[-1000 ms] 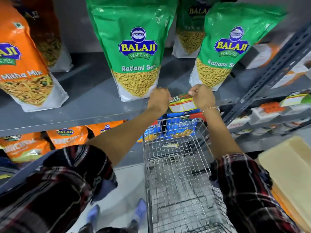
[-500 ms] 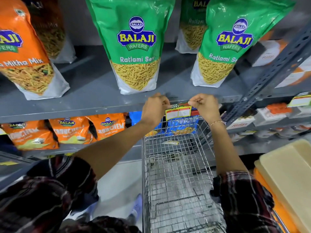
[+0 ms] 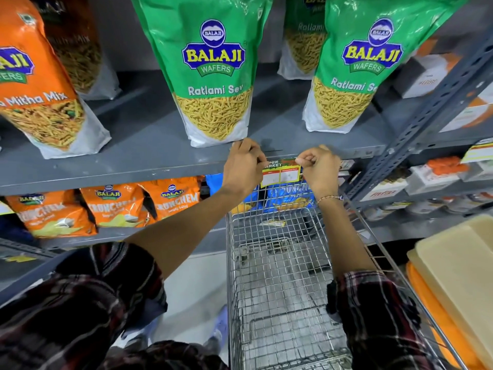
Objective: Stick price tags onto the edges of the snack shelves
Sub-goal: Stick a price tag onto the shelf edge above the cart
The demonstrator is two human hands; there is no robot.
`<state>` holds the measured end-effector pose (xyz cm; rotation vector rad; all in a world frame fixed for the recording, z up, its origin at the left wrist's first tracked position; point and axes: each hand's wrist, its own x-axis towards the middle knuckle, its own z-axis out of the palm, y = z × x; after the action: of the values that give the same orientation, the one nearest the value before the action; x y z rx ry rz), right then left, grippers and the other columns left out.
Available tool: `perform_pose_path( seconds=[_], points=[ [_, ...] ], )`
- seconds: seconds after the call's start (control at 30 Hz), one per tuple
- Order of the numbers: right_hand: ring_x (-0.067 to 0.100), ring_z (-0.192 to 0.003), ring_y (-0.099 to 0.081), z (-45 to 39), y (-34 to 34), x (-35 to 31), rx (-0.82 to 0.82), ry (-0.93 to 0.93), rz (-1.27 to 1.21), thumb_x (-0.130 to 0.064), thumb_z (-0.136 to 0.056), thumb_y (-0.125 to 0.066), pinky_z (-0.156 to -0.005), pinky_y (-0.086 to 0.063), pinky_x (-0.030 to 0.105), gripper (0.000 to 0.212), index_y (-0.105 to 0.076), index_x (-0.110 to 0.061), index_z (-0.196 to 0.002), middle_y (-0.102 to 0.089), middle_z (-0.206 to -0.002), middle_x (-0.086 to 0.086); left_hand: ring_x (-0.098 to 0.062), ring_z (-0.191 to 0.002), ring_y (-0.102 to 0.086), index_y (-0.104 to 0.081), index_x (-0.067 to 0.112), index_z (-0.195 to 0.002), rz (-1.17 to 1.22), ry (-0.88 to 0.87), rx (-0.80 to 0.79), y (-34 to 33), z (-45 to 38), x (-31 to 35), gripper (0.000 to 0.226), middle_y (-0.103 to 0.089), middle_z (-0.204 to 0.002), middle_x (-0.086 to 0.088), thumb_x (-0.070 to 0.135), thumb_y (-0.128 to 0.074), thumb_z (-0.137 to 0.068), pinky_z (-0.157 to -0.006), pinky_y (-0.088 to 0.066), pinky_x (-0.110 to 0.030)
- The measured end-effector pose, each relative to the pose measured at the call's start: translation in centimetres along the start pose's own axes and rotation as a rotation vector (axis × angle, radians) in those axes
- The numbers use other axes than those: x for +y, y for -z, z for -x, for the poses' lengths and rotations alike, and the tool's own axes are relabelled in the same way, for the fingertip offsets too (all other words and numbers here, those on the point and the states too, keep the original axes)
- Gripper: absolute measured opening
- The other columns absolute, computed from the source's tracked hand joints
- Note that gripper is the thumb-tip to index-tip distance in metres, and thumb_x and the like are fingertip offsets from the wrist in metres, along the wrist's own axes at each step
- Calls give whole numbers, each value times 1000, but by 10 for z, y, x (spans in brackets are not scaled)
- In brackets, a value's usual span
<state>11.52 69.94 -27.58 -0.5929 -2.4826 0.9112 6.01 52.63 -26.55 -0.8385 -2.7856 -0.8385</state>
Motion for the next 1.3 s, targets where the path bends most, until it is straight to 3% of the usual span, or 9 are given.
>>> perform_pose_path(
  seconds=[0.07,0.17,0.43,0.57,0.83,1.0,1.1,1.23,1.3],
  points=[
    [12,-63,-54,4,-4,-3,37,-13,27,1,-76,-70,-74,-52,31,9,-66,-6,-73,-67,-77,12,-25,-105,-50,-66,12,-81,-44,-6,15,0,0,2,3,-57,-106,-3,12,-67,-84,-67,-52,-32],
    [-3,-54,-47,7,-5,-6,108,-96,-46,1,-76,-70,-61,-43,31,24,-50,-6,-89,-56,-72,6,-28,-98,-52,-59,10,-84,-77,-3,37,3,0,7,10,-59,-99,-6,16,-67,-84,-62,-54,-41],
    [29,-90,-51,8,-11,-6,32,-53,-71,-35,-60,-86,-78,-39,36,66,-48,-1,-102,-56,-98,17,-25,-102,-53,-51,14,-104,-134,19,23,8,-4,16,40,-59,-106,-5,42,-69,-81,-77,-49,-39],
    [30,-92,-50,11,-16,-11,89,-72,-56,-33,-62,-84,-72,-31,29,60,-47,-2,-97,-54,-100,16,-27,-107,-51,-49,12,-111,-240,-16,-43,12,-14,20,47,-55,-111,-7,45,-66,-83,-76,-49,-42],
    [16,-54,-39,-4,0,0,66,-135,-159,-24,-61,-87,-51,-24,26,49,-42,-12,-76,-42,-56,-3,-29,-86,-58,-51,12,-98,-163,-77,-92,22,-18,13,36,-56,-102,-8,31,-74,-79,-65,-49,-39],
    [20,-61,-43,-10,5,5,9,-113,-130,-21,-65,-85,-57,-30,30,45,-41,-13,-74,-40,-56,-6,-30,-80,-58,-50,10,-94,-149,-86,-78,23,-16,13,30,-56,-101,-10,22,-75,-80,-62,-45,-37],
    [17,-56,-36,-8,6,6,6,-80,-115,-11,-70,-81,-50,-23,26,41,-39,-11,-74,-36,-57,-4,-31,-77,-57,-49,10,-95,-138,-70,-78,27,-13,15,29,-55,-102,-10,17,-74,-81,-63,-46,-37],
    [4,-51,-32,-2,6,4,39,-74,-82,-4,-76,-75,-49,-35,11,36,-40,-11,-76,-34,-60,-1,-35,-81,-59,-50,9,-97,-106,-58,-93,29,-9,15,25,-56,-104,-11,6,-69,-81,-68,-51,-42],
    [11,-55,-43,3,5,2,47,-111,-43,-3,-80,-70,-52,-38,18,29,-42,-10,-79,-44,-63,3,-37,-85,-59,-52,8,-99,-50,-43,-127,29,-5,6,21,-57,-107,-13,-2,-60,-82,-73,-52,-45]
  ],
)
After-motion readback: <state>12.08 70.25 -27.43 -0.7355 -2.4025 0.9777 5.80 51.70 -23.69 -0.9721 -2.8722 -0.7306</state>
